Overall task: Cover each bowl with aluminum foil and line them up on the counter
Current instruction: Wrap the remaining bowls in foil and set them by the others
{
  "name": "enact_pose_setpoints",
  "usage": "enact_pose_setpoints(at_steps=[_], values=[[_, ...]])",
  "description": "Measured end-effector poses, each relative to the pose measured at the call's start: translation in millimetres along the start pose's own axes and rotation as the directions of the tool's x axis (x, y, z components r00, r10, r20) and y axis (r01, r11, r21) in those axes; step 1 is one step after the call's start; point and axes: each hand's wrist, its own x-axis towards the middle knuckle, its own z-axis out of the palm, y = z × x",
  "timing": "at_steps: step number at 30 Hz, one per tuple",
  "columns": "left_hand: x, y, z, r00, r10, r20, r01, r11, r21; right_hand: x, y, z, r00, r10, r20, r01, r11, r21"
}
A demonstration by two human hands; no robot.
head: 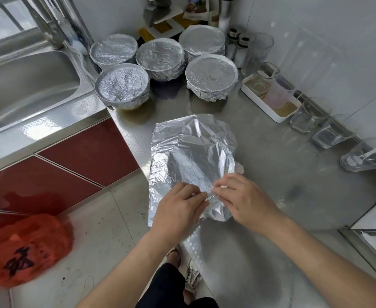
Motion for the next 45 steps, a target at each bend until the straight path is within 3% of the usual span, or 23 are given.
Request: enact_pose_setpoints(at_steps=[13, 22, 30, 39, 45], values=[[16, 0, 14, 0.987, 0.161, 0.011, -0.162, 0.981, 0.111, 3, 9, 14, 0.993, -0.112, -0.028, 0.108, 0.988, -0.107], [14, 12, 3, 0.995, -0.095, 0.018, 0.095, 0.995, -0.011, 5, 17, -3, 1.0, -0.029, 0.008, 0.029, 0.998, -0.054], [-2, -4, -2, 0.998, -0.022, 0.052, 0.021, 1.0, 0.021, 0, -2, 10, 1.0, -0.015, 0.015, 0.014, 0.998, 0.055], [0, -4, 11, 0.994, 0.105, 0.021, -0.107, 0.989, 0.105, 3, 0, 19, 0.995, -0.096, -0.039, 0.094, 0.994, -0.054], [15, 16, 13, 0.999, -0.038, -0.017, 0.038, 0.999, 0.011, 7, 19, 4, 0.998, -0.058, -0.01, 0.058, 0.998, -0.001]])
